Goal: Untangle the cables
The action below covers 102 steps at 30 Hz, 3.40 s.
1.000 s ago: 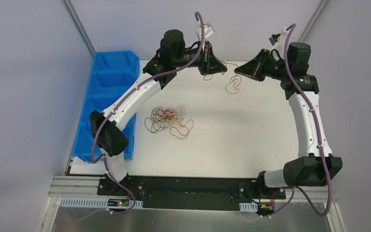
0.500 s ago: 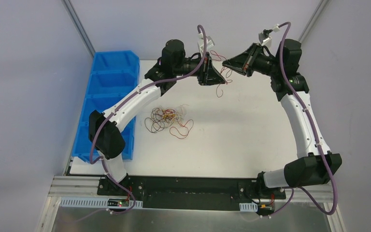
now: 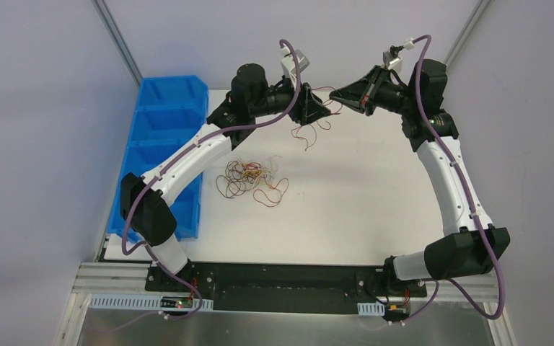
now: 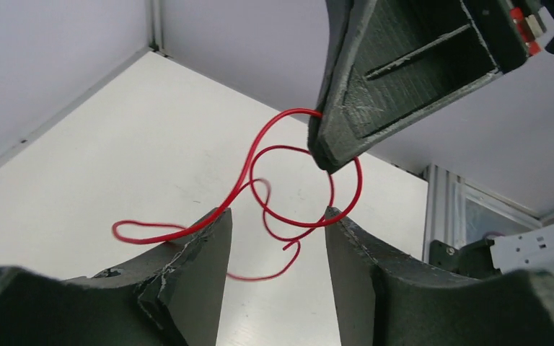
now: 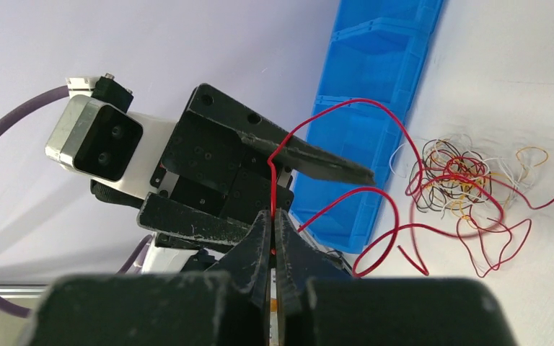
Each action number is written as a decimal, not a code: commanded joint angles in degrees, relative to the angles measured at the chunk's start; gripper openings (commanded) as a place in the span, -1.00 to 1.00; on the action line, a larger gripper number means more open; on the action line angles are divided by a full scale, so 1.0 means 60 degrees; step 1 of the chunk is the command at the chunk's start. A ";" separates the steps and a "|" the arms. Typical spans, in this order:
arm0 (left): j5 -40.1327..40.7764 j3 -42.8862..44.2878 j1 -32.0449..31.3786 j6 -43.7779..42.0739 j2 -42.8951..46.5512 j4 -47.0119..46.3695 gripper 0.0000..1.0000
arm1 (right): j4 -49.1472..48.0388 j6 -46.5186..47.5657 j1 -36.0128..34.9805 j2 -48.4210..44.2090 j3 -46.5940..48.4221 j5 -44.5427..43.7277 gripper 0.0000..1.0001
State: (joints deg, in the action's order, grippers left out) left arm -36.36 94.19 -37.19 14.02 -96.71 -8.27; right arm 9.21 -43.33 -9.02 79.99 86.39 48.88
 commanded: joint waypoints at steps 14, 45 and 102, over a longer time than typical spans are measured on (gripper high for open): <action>-0.1442 -0.1320 0.1170 -0.1611 0.1270 0.0996 0.94 | -0.0349 0.0172 -0.0047 -0.0129 0.0495 0.0393 -1.00; 0.0854 -0.0574 0.1183 0.0550 0.0541 -0.2822 -1.00 | 0.0541 0.0689 0.0314 0.0028 0.0353 0.0851 -1.00; -0.0127 0.0153 0.1365 -0.2231 0.0662 -0.1804 -1.00 | 0.0527 0.0007 -0.0061 0.1377 0.1477 0.1930 -1.00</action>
State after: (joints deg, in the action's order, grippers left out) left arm -39.68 88.82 -29.30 -5.91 -93.45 -16.75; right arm 8.21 -48.56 -10.52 89.03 95.29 62.28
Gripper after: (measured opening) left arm 0.022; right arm 0.009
